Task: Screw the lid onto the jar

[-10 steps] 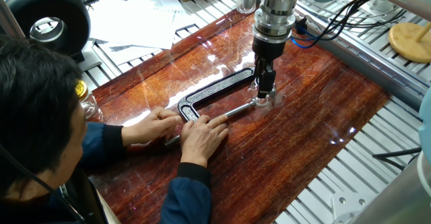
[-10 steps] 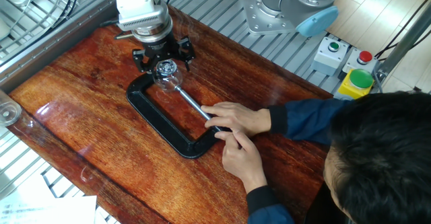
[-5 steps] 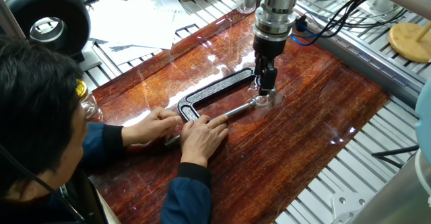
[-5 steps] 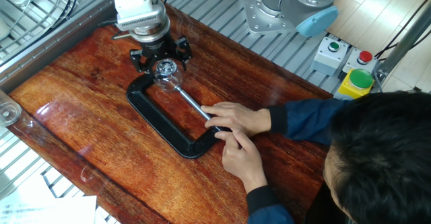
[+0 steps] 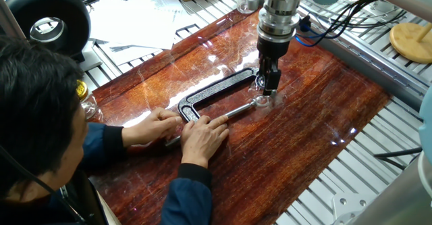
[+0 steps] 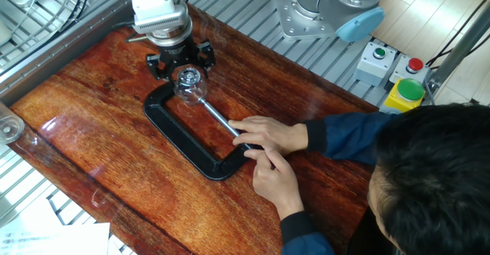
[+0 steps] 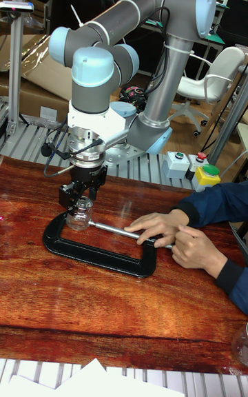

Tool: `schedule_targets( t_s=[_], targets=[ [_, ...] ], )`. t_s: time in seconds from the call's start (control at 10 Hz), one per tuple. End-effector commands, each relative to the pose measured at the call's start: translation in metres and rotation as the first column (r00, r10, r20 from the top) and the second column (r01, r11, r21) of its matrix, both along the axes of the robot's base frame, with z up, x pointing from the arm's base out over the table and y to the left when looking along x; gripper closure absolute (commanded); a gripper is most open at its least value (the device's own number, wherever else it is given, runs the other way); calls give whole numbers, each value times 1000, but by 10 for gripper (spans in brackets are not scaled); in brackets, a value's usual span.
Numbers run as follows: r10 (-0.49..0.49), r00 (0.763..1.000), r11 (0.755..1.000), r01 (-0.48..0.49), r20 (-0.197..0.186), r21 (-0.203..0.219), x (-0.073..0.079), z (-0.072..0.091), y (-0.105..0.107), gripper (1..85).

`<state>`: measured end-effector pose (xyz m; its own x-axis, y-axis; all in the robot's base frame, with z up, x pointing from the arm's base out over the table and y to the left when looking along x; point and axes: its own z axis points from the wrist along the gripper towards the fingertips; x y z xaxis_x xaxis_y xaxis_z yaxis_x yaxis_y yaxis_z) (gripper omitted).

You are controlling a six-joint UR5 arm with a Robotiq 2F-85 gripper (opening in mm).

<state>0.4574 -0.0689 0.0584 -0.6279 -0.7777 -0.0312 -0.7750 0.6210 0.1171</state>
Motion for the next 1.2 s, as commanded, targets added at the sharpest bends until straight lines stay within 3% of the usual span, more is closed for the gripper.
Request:
schedule_targets(
  t_s=[0.0,0.5,1.1],
  targets=[
    [-13,1000,1000,13,12,-5,-1,1,-3,140],
    [-21,1000,1000,21,12,0,0,1,1,157],
    [-33,999,999,33,7,-9,0,2,1,267]
  ],
)
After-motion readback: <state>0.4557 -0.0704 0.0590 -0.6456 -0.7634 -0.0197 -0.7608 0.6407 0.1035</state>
